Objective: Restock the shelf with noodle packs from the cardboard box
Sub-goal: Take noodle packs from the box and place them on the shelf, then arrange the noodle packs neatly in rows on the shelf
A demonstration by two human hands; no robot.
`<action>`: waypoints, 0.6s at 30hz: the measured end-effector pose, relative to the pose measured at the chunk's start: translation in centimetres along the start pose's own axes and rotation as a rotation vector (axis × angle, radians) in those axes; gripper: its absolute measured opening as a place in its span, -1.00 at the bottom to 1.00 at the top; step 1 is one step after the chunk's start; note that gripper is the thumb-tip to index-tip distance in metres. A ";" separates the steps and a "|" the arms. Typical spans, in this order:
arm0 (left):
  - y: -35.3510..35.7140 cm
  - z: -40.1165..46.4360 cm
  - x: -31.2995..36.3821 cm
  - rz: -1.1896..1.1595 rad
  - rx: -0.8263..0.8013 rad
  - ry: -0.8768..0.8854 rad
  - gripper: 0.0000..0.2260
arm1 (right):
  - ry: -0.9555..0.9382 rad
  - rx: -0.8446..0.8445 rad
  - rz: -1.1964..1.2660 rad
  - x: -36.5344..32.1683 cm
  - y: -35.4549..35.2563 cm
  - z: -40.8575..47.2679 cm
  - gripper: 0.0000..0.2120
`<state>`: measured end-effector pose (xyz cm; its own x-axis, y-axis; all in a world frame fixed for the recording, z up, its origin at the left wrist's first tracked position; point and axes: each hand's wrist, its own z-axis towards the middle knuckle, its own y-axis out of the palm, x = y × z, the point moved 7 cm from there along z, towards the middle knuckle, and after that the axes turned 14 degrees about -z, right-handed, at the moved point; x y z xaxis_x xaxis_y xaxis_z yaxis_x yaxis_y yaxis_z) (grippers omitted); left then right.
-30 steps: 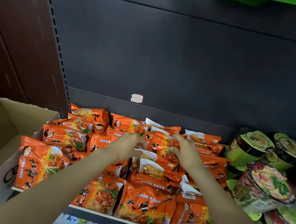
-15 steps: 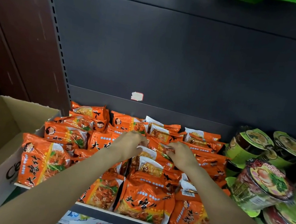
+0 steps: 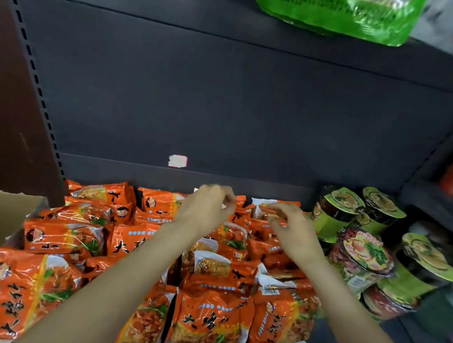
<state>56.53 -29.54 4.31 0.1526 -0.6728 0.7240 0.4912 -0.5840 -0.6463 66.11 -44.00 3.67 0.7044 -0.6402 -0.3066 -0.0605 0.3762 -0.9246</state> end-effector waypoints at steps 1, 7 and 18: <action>0.3 0.2 0.7 -0.005 -0.005 0.019 -0.83 | 0.018 0.028 -0.001 0.3 -1.0 -0.2 -0.74; 3.2 1.8 5.8 -0.049 -0.053 0.116 -0.82 | 0.131 0.124 -0.016 4.5 -6.0 -1.6 -0.76; 12.6 6.8 14.6 -0.052 -0.166 0.267 -0.81 | 0.250 0.147 -0.036 18.0 -10.9 -1.2 -0.74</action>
<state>70.78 -43.64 8.37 -0.1106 -0.7230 0.6820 0.3425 -0.6719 -0.6567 78.60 -60.39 8.00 0.5071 -0.7933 -0.3370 0.0776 0.4314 -0.8988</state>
